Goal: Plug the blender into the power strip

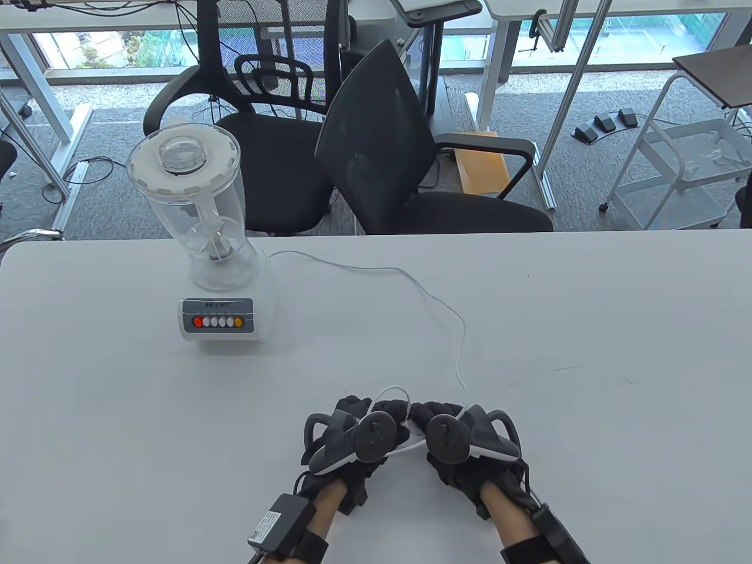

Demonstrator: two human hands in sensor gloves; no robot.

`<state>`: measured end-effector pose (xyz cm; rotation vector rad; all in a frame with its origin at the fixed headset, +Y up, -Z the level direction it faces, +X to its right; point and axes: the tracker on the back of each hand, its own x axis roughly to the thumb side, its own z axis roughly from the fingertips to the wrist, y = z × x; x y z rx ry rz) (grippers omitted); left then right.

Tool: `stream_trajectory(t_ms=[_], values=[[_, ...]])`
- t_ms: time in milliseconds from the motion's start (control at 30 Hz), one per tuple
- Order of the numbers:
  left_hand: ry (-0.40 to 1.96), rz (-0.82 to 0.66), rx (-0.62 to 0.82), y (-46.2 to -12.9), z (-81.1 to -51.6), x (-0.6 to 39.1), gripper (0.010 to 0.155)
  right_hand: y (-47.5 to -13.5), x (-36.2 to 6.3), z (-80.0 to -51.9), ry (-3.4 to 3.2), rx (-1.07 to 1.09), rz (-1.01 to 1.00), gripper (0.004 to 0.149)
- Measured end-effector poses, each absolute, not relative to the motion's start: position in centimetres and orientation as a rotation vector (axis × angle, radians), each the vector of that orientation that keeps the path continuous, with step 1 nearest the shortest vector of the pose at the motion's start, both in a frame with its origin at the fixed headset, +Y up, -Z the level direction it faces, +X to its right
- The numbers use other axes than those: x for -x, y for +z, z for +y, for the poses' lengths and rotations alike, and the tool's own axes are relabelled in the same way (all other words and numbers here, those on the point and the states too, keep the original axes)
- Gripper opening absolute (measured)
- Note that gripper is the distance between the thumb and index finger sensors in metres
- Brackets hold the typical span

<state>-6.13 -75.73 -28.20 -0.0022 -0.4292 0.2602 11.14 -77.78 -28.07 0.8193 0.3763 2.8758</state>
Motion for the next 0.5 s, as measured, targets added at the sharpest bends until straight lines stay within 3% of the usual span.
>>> stream_trajectory(t_ms=[300,500], values=[[0.251,-0.394,-0.02,-28.2,-75.7,6.6,0.054,-27.5,-11.9,-77.6,2.948,-0.795,0.32,0.087],[0.127,-0.357,0.074,-28.6,-75.5,8.7,0.074,-27.6,-14.0,-77.4,2.908,-0.71,0.371,0.089]])
